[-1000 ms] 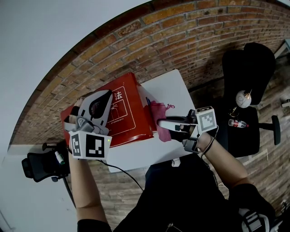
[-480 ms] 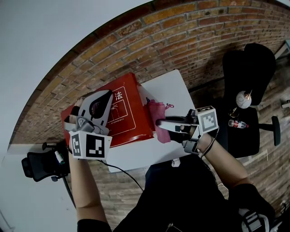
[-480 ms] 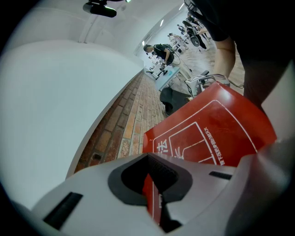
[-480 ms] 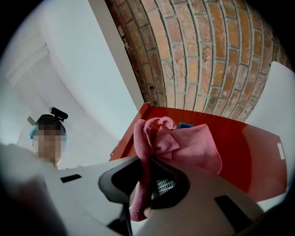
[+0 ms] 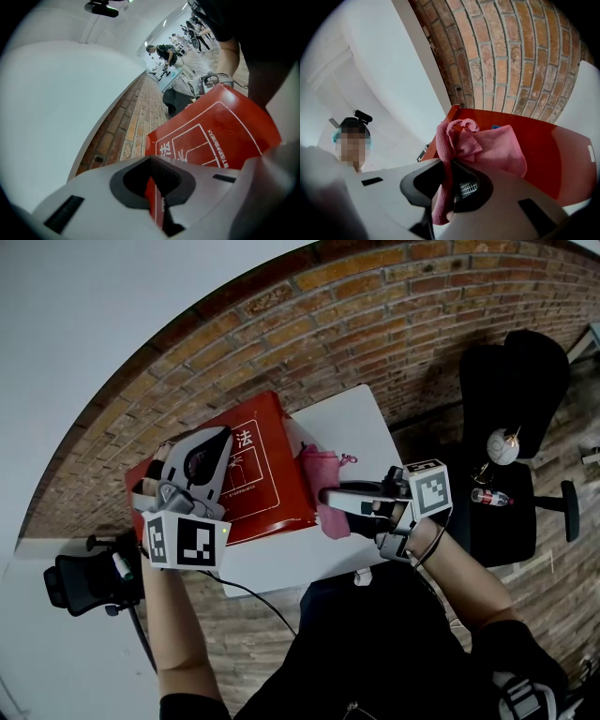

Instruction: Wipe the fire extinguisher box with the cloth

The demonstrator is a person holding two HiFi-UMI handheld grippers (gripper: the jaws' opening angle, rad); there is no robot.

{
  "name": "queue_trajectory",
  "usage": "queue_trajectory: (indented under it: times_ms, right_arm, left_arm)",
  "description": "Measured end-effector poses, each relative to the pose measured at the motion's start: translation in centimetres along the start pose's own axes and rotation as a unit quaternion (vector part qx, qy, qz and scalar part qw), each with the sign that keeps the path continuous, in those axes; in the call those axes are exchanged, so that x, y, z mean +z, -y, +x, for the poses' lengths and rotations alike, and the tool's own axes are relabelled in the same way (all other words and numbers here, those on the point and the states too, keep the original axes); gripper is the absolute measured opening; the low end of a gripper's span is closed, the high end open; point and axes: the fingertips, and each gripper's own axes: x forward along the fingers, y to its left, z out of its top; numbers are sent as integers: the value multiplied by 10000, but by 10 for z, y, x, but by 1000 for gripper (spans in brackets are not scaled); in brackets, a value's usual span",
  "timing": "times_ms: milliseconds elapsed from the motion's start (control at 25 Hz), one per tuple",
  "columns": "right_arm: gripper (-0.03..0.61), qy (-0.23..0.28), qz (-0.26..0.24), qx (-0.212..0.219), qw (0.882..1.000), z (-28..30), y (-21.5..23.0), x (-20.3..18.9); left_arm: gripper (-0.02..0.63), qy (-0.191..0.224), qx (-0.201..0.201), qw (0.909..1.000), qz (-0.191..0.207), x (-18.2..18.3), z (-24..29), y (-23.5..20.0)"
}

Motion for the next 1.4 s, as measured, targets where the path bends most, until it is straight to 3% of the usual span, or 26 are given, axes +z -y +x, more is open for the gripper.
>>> queue_trajectory:
  times_ms: [560, 1120, 1400]
  right_arm:
    - [64, 132, 148, 488, 9986, 10, -25, 5]
    - [64, 327, 246, 485, 9980, 11, -29, 7]
    - [64, 623, 37, 205, 9978, 10, -29, 6]
  left_arm:
    - [28, 11, 38, 10000, -3, 0, 0, 0]
    - [28, 5, 5, 10000, -7, 0, 1, -1]
    - [28, -12, -27, 10000, -15, -2, 1, 0]
